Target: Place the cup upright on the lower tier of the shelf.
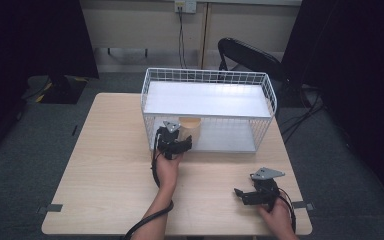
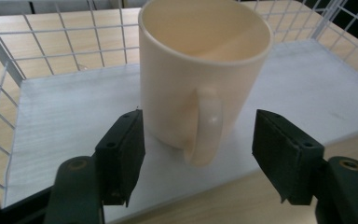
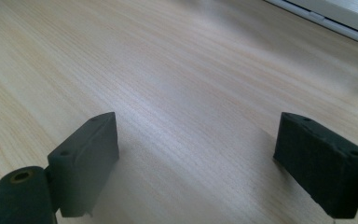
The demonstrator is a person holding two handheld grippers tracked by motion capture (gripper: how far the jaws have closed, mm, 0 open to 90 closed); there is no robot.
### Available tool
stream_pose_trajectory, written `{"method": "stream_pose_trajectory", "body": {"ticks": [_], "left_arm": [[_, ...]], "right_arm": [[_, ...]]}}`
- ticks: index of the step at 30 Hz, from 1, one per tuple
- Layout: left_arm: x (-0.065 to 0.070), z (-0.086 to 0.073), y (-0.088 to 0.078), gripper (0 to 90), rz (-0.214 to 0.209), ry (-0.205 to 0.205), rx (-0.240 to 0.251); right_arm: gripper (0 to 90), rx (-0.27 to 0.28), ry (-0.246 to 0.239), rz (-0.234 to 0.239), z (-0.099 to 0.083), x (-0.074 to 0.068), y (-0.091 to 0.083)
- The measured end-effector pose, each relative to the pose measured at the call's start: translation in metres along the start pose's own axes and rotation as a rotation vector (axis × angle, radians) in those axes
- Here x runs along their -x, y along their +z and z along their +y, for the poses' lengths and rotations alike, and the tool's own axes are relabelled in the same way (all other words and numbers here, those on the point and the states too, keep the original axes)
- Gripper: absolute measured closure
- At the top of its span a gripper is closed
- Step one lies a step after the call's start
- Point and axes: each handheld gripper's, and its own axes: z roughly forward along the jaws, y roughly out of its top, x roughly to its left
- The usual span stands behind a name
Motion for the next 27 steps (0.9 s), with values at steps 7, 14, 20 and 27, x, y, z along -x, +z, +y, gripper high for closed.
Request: {"method": "stream_pose_trajectory", "body": {"ticks": [7,14,20,27], "left_arm": [[-0.003,-0.002,-0.007,25.0,-0.033,0.028,0.01],[-0.005,-0.002,-0.013,21.5,-0.076,0.041,0.004],[-0.008,-0.005,-0.018,21.6,-0.094,0.052,-0.006],[-0.011,-0.009,-0.023,21.2,-0.093,0.063,-0.012]], "right_arm": [[12.8,0.0,0.0,0.0,0.0,0.0,0.0],[12.8,0.0,0.0,0.0,0.0,0.0,0.0],[12.8,0.0,0.0,0.0,0.0,0.0,0.0],[12.8,0.0,0.0,0.0,0.0,0.0,0.0]]}}
